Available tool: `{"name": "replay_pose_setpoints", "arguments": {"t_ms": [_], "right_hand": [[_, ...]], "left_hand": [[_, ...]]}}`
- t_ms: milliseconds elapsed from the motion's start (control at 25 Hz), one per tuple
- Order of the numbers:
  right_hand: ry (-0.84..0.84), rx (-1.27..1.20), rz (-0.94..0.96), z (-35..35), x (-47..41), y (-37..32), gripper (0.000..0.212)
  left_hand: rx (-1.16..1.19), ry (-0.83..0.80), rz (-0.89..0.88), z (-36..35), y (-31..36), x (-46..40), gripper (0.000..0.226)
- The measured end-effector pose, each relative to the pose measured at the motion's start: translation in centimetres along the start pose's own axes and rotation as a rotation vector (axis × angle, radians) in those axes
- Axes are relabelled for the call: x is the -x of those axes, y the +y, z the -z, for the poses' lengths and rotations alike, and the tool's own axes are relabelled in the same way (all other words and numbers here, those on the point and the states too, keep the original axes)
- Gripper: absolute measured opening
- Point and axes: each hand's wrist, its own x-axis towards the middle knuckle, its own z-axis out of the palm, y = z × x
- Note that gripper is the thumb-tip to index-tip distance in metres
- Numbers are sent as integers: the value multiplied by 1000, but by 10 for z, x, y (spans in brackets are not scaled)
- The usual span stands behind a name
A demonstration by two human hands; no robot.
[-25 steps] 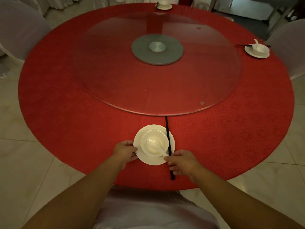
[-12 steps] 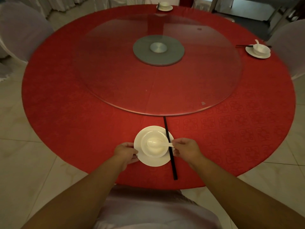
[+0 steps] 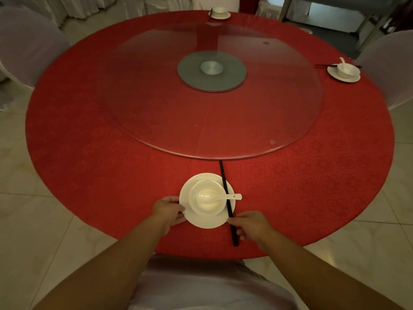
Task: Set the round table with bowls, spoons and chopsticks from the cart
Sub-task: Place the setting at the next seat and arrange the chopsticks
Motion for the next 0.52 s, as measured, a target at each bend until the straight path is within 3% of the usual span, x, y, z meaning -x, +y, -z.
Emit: {"name": "replay_pose_setpoints", "arguments": {"t_ms": [520], "right_hand": [[-92, -198, -125, -17, 1, 5, 18]], "left_hand": [[20, -9, 10, 1, -2, -1, 32]]}}
